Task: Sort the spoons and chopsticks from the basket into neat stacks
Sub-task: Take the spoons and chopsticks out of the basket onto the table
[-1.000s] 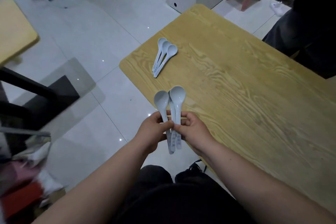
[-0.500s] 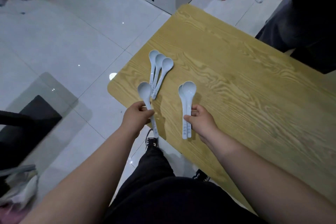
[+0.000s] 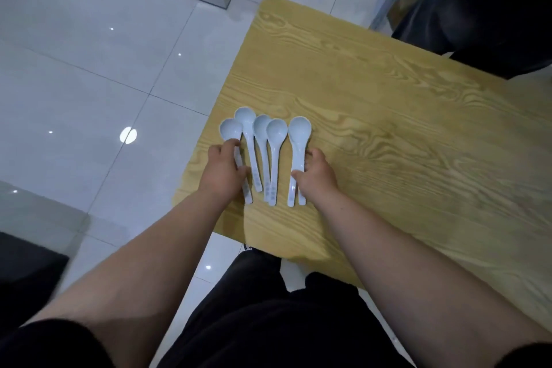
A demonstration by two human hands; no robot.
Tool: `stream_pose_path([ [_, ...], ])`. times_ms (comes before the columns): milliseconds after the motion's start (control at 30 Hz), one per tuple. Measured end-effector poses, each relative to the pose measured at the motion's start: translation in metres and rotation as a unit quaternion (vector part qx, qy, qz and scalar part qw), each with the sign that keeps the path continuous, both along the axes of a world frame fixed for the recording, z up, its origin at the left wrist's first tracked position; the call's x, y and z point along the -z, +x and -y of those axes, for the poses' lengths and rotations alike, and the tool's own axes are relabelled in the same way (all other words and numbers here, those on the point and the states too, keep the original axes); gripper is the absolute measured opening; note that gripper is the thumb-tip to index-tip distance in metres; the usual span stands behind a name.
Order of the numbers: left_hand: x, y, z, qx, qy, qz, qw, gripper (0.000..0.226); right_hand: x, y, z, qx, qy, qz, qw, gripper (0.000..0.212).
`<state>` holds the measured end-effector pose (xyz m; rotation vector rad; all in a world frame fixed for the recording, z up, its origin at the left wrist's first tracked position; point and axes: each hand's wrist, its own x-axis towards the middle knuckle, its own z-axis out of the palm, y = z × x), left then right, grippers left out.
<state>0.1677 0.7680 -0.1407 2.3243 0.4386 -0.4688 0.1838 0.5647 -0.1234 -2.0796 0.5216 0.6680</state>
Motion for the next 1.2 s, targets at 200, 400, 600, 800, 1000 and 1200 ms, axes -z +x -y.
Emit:
stream_pose_path([
  [200,0.01,0.005,0.001,0.128,0.066,0.068,0.987,0.053,0.003,-0.006,-0.02,-0.104,-0.09,0.028,0.99,0.072],
  [400,0.004,0.003,0.009,0.175,0.114,0.068,0.976,0.068,0.005,-0.013,-0.02,-0.153,-0.11,0.054,0.981,0.069],
  [600,0.006,-0.006,0.012,0.236,0.047,0.061,0.969,0.069,0.003,-0.017,-0.015,-0.183,-0.059,0.038,0.981,0.07],
  [800,-0.006,0.001,0.015,0.268,0.069,0.061,0.959,0.073,-0.012,-0.013,-0.003,-0.236,-0.057,0.016,0.97,0.074],
  [1000,-0.048,-0.009,0.022,0.273,0.007,0.081,0.959,0.058,-0.057,-0.047,0.038,-0.176,-0.029,0.028,0.984,0.058],
  [1200,-0.09,-0.041,0.067,0.309,-0.156,0.037,0.938,0.026,-0.105,-0.153,0.118,-0.009,0.038,0.02,0.999,0.022],
])
